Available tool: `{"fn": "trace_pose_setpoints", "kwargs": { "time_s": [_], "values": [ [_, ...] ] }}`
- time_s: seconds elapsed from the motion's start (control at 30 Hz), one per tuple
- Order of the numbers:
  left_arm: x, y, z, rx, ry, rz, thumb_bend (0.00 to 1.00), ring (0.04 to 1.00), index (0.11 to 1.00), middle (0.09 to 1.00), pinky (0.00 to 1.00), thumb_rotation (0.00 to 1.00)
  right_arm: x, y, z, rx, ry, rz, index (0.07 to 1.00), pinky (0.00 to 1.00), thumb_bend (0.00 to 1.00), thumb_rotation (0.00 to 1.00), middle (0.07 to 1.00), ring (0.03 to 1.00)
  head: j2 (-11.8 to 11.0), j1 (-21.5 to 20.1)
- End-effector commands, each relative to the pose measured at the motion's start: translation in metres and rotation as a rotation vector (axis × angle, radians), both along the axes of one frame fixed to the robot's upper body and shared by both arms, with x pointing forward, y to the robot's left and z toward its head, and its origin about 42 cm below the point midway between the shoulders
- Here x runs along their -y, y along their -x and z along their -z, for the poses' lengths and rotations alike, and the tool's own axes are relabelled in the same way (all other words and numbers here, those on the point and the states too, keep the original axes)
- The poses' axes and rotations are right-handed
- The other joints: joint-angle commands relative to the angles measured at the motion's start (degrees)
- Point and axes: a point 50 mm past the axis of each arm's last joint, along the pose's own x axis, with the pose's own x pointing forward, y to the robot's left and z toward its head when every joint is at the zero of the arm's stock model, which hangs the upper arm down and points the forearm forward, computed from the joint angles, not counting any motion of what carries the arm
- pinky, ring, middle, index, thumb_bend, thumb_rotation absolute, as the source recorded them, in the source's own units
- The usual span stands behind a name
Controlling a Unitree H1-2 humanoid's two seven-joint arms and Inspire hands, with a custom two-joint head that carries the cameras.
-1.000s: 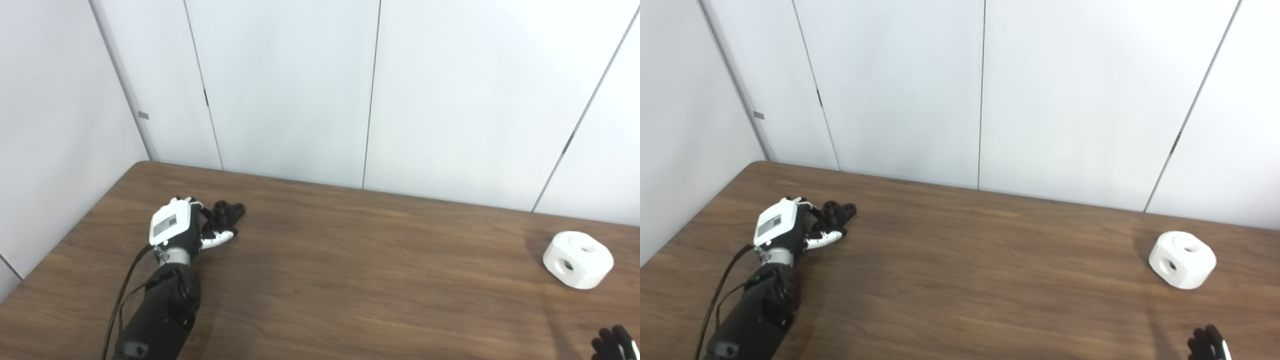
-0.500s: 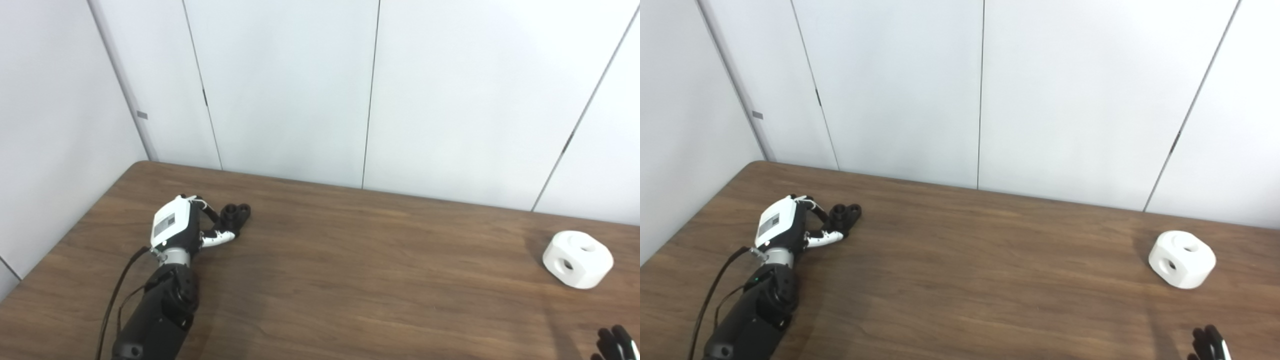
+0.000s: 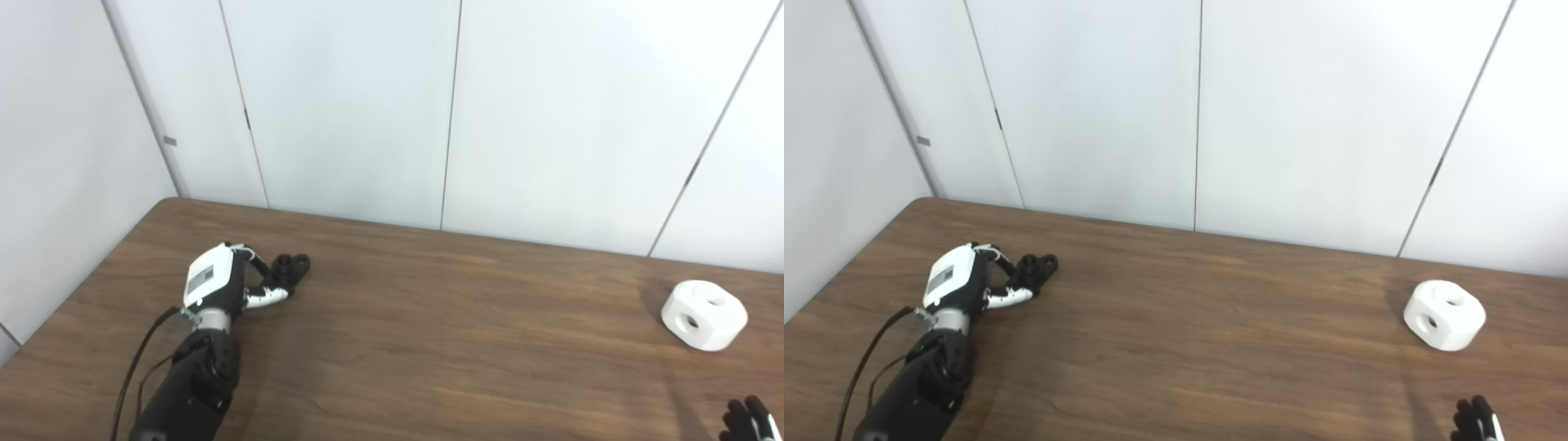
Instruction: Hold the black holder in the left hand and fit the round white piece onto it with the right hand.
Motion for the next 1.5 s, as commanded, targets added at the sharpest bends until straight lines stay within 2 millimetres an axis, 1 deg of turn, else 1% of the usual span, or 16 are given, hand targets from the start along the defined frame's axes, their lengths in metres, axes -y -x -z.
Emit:
{"fn": "trace_pose_setpoints", "kwargs": {
  "time_s": [0.0, 0.2, 0.37, 0.5, 0.63, 0.73, 0.83, 0.97, 1.13, 1.33, 1.37, 1.47],
  "values": [
    [0.003, 0.000, -0.020, 0.050, -0.042, 0.045, 0.52, 0.948, 0.488, 0.835, 1.00, 0.04, -0.006, 0.005, 0.022, -0.078, -0.043, 0.017, 0.992, 1.00, 0.64, 0.99, 0.964, 0.972, 0.1, -0.1],
    [0.020, 0.014, -0.028, 0.026, -0.001, 0.117, 0.51, 0.958, 0.488, 0.843, 1.00, 0.04, -0.007, 0.003, 0.021, -0.080, -0.038, 0.019, 0.997, 1.00, 0.62, 1.00, 0.958, 0.986, 0.6, -0.5],
    [0.029, 0.027, -0.034, 0.010, 0.013, 0.160, 0.51, 0.957, 0.487, 0.841, 1.00, 0.04, -0.008, 0.003, 0.019, -0.071, -0.037, 0.026, 0.991, 1.00, 0.62, 1.00, 0.942, 0.975, 1.3, -1.1],
    [0.037, 0.041, -0.040, 0.002, 0.009, 0.207, 0.51, 0.938, 0.488, 0.827, 1.00, 0.04, -0.010, 0.004, 0.017, -0.074, -0.025, 0.028, 0.995, 1.00, 0.62, 1.00, 0.940, 0.978, 2.0, -1.6],
    [0.045, 0.055, -0.042, -0.004, -0.028, 0.266, 0.52, 0.919, 0.487, 0.818, 1.00, 0.04, -0.012, 0.005, 0.015, -0.066, -0.007, 0.030, 0.999, 1.00, 0.62, 1.00, 0.928, 0.958, 2.8, -2.2],
    [0.052, 0.066, -0.043, 0.006, -0.034, 0.320, 0.52, 0.911, 0.487, 0.811, 1.00, 0.04, -0.014, 0.006, 0.014, -0.059, -0.015, 0.027, 1.000, 1.00, 0.62, 1.00, 0.923, 0.955, 4.3, -3.3],
    [0.064, 0.079, -0.042, 0.021, -0.040, 0.375, 0.52, 0.905, 0.487, 0.806, 0.99, 0.04, -0.016, 0.006, 0.010, -0.060, -0.006, 0.023, 1.000, 1.00, 0.62, 1.00, 0.927, 0.956, 5.7, -4.7],
    [0.078, 0.090, -0.039, 0.025, -0.033, 0.417, 0.52, 0.911, 0.487, 0.809, 0.99, 0.04, -0.019, 0.008, 0.006, -0.062, 0.010, 0.023, 1.000, 1.00, 0.60, 1.00, 0.925, 0.951, 6.6, -6.1],
    [0.102, 0.107, -0.032, 0.021, 0.014, 0.482, 0.52, 0.916, 0.487, 0.817, 1.00, 0.04, -0.023, 0.011, 0.000, -0.067, 0.035, 0.035, 1.000, 1.00, 0.60, 1.00, 0.919, 0.955, 8.0, -7.5],
    [0.115, 0.122, -0.035, 0.004, 0.042, 0.548, 0.52, 0.913, 0.487, 0.818, 1.00, 0.04, -0.026, 0.013, -0.007, -0.060, 0.039, 0.023, 1.000, 1.00, 0.56, 1.00, 0.916, 0.963, 10.2, -8.5],
    [0.116, 0.124, -0.035, 0.001, 0.044, 0.554, 0.52, 0.912, 0.487, 0.817, 1.00, 0.05, -0.027, 0.013, -0.008, -0.059, 0.039, 0.023, 1.000, 1.00, 0.56, 1.00, 0.915, 0.964, 10.2, -8.5],
    [0.121, 0.130, -0.035, -0.012, 0.065, 0.578, 0.52, 0.916, 0.487, 0.820, 1.00, 0.05, -0.027, 0.013, -0.009, -0.055, 0.041, 0.024, 1.000, 1.00, 0.56, 1.00, 0.911, 0.964, 11.3, -8.9]
  ]
}}
